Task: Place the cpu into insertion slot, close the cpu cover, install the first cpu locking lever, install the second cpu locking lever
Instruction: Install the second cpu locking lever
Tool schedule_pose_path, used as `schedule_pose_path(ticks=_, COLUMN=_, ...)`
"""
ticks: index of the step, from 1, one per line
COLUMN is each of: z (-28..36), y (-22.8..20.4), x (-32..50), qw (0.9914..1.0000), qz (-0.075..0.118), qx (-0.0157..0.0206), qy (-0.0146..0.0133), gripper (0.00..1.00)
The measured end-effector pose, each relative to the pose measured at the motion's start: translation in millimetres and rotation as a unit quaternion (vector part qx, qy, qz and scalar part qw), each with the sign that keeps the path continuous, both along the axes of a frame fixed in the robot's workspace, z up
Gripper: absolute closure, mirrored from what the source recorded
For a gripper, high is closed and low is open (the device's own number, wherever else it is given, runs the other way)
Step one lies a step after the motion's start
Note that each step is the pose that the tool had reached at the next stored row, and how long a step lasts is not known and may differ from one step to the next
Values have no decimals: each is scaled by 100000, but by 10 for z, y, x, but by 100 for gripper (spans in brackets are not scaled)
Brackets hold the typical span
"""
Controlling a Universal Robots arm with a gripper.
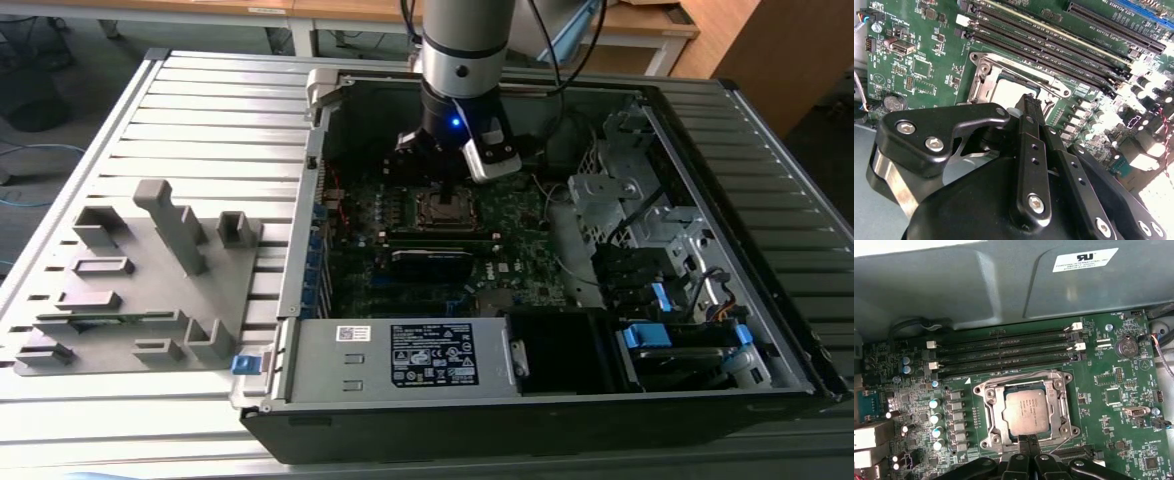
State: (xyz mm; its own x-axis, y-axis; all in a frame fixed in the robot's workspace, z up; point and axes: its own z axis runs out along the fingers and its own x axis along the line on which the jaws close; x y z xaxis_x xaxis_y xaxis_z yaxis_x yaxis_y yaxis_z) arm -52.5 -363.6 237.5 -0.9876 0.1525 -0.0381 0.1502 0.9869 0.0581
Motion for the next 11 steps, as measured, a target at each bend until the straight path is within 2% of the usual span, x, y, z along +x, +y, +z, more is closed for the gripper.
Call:
schedule_pose_path(ticks=5, z=40, y=1, x=0, qw=100000, qz=-1, qx=8, qy=-6, gripper=89)
schedule_pose_path(ticks=11, z=42, y=-22, x=3, qw=100000, qz=3, qx=7, qy=-4, gripper=89)
